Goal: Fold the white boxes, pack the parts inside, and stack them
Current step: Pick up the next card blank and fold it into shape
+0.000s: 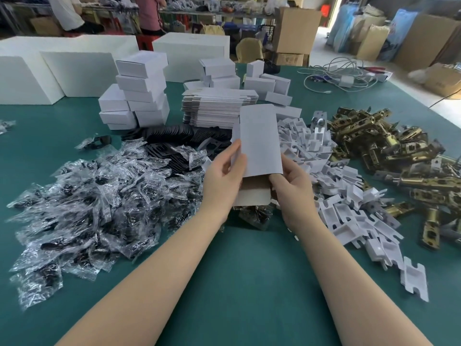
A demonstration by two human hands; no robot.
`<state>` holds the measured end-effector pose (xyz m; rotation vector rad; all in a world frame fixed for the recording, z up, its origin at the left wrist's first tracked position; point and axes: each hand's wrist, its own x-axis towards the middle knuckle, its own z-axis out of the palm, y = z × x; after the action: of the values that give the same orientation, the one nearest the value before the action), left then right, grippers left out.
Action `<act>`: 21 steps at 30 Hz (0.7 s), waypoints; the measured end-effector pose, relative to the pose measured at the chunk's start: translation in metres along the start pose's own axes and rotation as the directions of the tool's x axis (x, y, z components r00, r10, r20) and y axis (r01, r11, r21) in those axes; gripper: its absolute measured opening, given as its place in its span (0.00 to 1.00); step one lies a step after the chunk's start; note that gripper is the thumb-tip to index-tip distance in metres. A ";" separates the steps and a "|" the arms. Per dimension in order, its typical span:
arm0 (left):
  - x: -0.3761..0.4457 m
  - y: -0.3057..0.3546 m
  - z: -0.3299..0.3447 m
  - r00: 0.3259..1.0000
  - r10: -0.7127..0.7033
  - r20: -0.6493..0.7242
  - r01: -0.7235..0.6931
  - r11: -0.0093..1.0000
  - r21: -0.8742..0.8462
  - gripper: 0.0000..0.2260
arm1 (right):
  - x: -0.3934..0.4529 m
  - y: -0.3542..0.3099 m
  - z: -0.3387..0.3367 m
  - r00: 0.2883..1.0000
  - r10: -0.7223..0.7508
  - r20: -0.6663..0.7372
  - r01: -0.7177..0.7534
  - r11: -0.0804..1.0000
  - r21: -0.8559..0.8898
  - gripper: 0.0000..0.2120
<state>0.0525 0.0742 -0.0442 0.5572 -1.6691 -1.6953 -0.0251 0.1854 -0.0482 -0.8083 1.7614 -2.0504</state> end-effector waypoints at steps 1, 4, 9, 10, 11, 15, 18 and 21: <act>0.003 0.001 -0.002 0.999 -0.049 -0.012 0.047 0.991 -0.124 0.14 | 0.000 -0.001 -0.001 0.998 0.019 0.065 -0.022 0.999 0.046 0.22; 0.011 0.002 -0.009 0.990 -0.137 -0.003 0.129 0.937 -0.324 0.20 | 0.002 -0.004 -0.007 0.973 0.072 0.218 -0.104 0.985 0.138 0.19; 0.015 0.003 -0.015 0.985 -0.169 0.047 0.174 0.913 -0.370 0.26 | 0.001 -0.004 -0.013 0.945 0.147 0.293 -0.209 0.959 0.190 0.19; 0.015 0.003 -0.016 0.985 -0.167 0.046 0.172 0.918 -0.356 0.26 | 0.001 -0.005 -0.015 0.926 0.174 0.335 -0.254 0.944 0.212 0.20; 0.015 0.002 -0.016 0.985 -0.165 0.049 0.172 0.923 -0.345 0.26 | 0.001 -0.006 -0.016 0.912 0.188 0.365 -0.284 0.931 0.228 0.20; 0.012 0.001 -0.015 0.982 -0.149 0.113 0.178 0.927 -0.331 0.24 | 0.003 -0.008 -0.012 0.967 0.221 0.127 -0.241 0.956 0.170 0.10; 0.010 0.001 -0.013 0.980 -0.078 0.184 0.128 0.953 -0.276 0.22 | 0.004 -0.007 -0.009 0.977 0.182 -0.108 -0.177 0.983 0.054 0.12; 0.007 0.000 -0.010 0.972 -0.050 0.231 0.108 0.963 -0.246 0.16 | 0.003 -0.008 -0.010 0.979 0.135 -0.155 -0.136 0.991 0.003 0.13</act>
<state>0.0547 0.0620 -0.0441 0.3223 -1.5582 -2.0587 -0.0326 0.1927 -0.0407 -0.5270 1.8504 -2.0659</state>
